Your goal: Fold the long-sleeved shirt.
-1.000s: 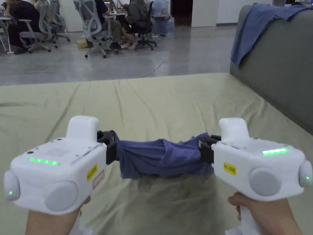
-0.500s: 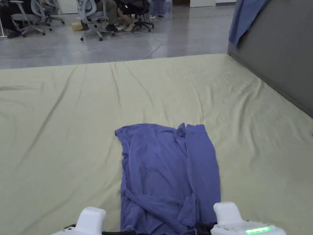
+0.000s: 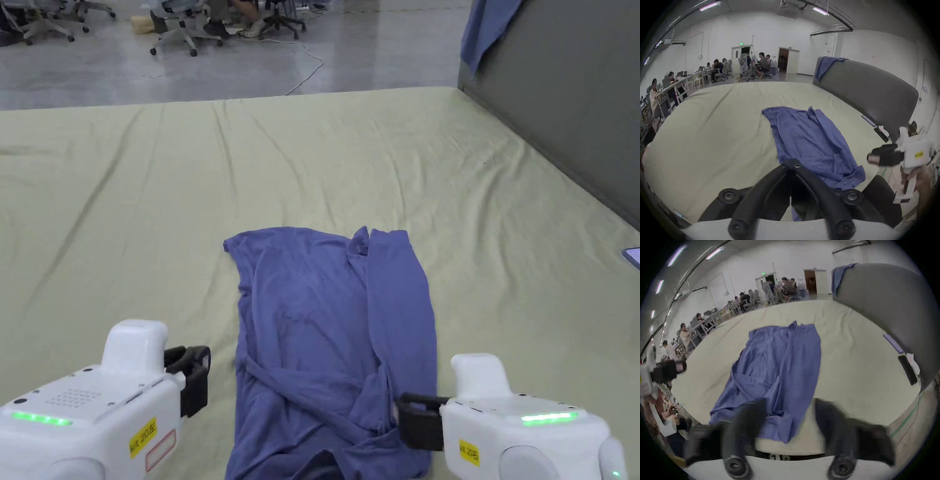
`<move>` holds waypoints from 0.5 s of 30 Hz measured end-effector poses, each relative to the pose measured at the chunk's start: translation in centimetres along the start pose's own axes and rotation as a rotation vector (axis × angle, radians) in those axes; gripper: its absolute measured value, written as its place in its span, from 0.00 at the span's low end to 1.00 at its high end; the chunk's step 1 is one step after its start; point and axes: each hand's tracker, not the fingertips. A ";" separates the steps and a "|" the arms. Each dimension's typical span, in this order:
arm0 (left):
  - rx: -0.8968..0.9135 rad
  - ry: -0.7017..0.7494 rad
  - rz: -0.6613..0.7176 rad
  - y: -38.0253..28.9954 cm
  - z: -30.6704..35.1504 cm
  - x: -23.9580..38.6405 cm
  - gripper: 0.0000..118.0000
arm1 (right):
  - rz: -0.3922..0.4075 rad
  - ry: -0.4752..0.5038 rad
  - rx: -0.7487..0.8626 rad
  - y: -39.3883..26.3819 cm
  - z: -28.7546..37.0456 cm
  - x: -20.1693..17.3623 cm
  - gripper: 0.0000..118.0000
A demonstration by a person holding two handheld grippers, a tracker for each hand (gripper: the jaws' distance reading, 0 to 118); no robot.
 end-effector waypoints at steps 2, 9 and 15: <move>0.010 -0.005 -0.012 1.0 -1.6 0.3 0.00 | 0.020 -0.014 -0.046 -0.9 -2.6 -0.6 0.75; -0.039 -0.012 -0.054 5.5 -11.5 2.0 0.00 | 0.112 -0.042 -0.097 -1.7 -8.1 -2.7 0.14; -0.110 0.039 -0.196 11.8 -24.4 4.8 1.00 | 0.075 0.001 -0.126 -1.3 -8.6 -2.3 0.14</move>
